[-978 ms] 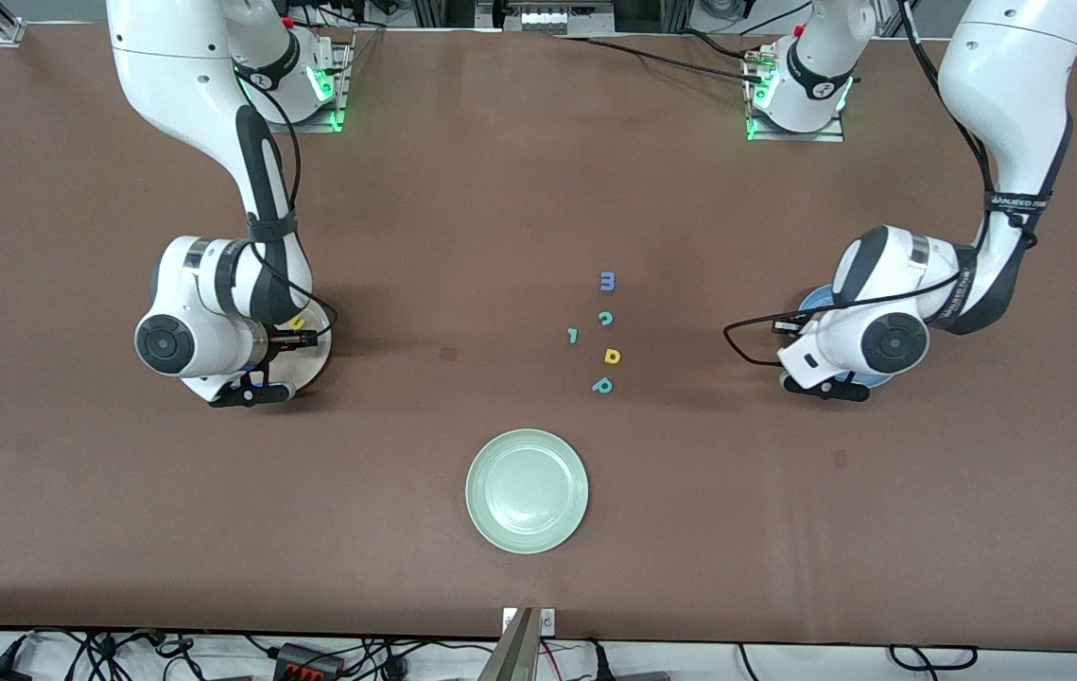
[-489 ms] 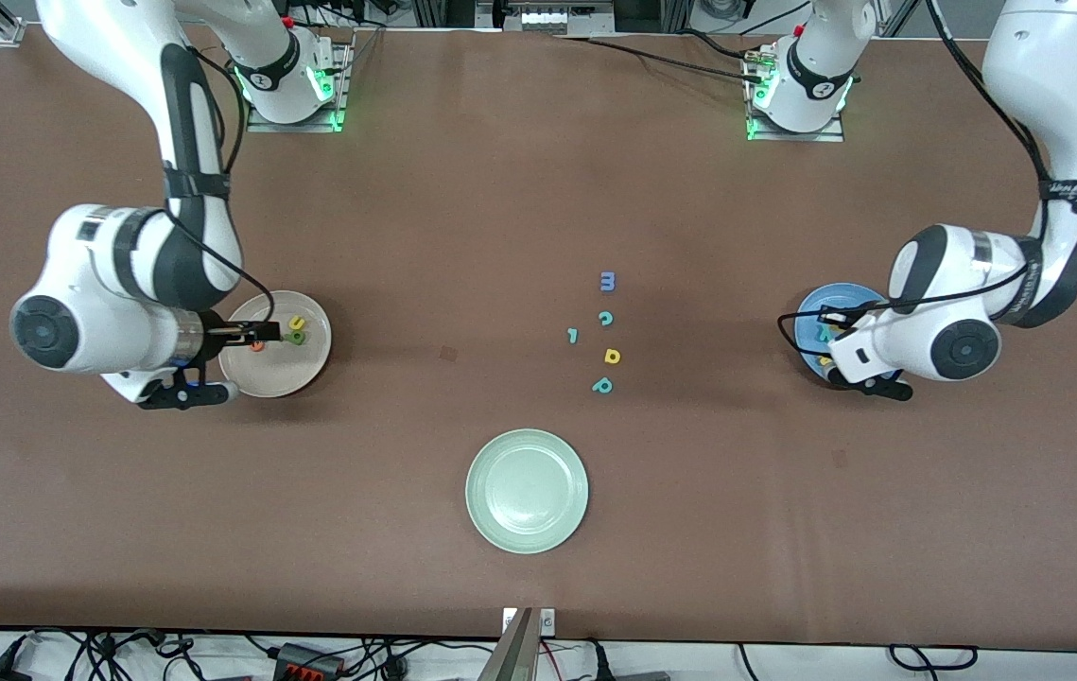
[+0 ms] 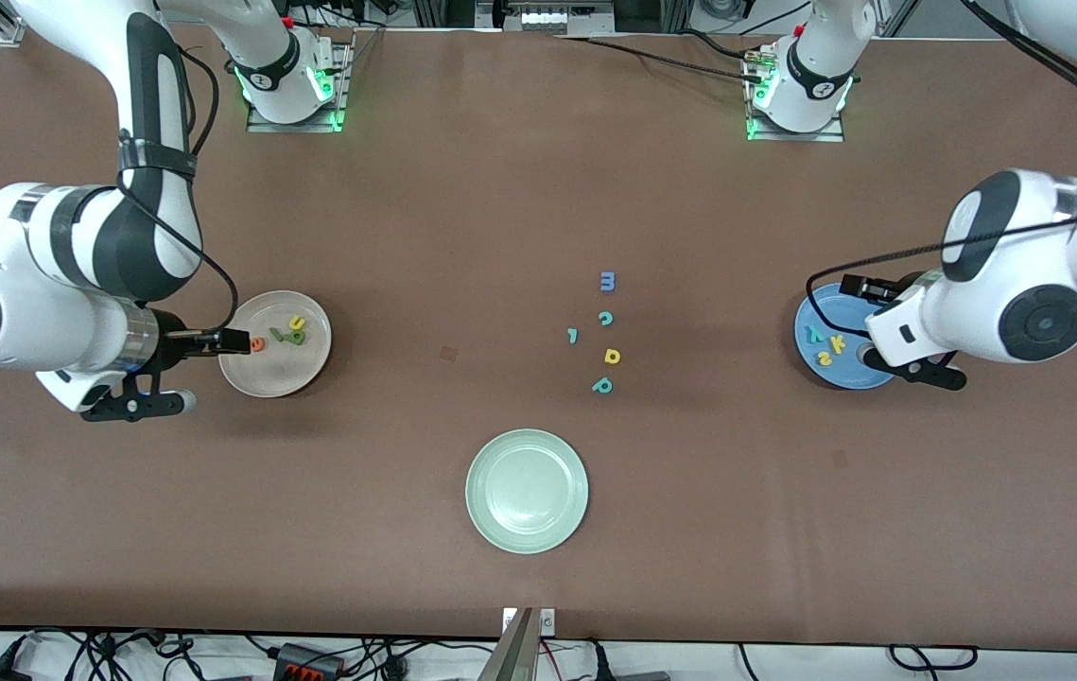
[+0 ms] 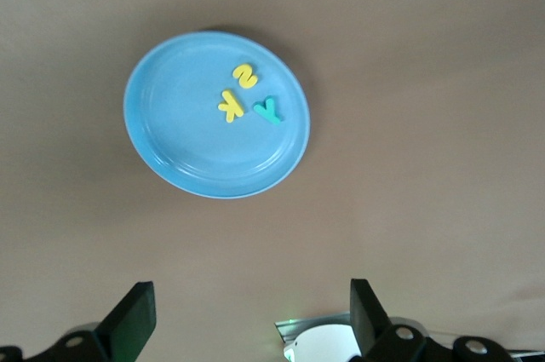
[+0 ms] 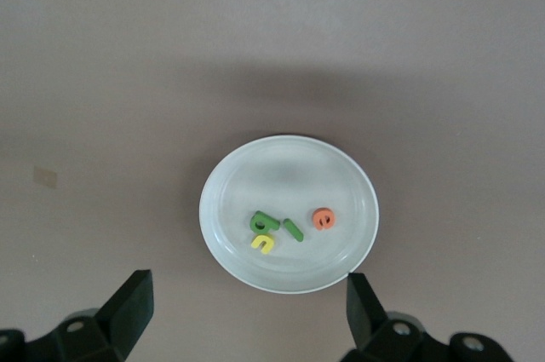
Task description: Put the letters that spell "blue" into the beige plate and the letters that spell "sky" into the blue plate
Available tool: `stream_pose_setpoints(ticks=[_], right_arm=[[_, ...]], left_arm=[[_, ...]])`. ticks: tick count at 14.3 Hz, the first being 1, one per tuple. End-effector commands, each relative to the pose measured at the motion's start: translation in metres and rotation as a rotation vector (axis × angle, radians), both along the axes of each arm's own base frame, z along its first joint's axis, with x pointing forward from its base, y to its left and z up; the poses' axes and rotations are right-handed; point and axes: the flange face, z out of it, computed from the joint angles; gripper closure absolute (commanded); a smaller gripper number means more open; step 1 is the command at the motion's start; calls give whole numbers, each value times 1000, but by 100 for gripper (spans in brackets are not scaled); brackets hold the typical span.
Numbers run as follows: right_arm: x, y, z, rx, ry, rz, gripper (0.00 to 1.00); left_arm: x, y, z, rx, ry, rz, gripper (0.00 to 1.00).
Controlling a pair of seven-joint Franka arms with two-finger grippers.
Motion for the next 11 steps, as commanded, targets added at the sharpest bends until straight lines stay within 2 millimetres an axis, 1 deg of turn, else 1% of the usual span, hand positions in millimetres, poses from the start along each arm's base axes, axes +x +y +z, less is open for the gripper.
stream_pose_setpoints(ticks=[1,3,4,5,6,7,8,9,11], right_arm=[[7,1,11,17,-21,-1,0],[7,8,15,20,-35,4,0],[6,12,25,32,-55,14,0],[7,5,34,24,-71,-17,0],[5,1,43,2,-76,-52,0],[2,2,52,-21,-82,-73,0],[0,-4,63,-49,-93,-90,0],[-3,-11,75,-68,-105,-90,0],[-9,-33,101,-81,-134,-87,0]], left_arm=[[13,2,76,-7,-75,8,0],[12,7,110,-33,-136,18,0],[11,6,128,-60,-198,31,0],[13,10,137,-57,-255,51,0],[5,13,152,-19,-322,80,0],[-10,18,165,-31,-370,109,0],[-26,26,173,-67,-417,141,0],[-36,25,176,-78,-465,146,0],[-51,25,170,-90,-505,159,0]])
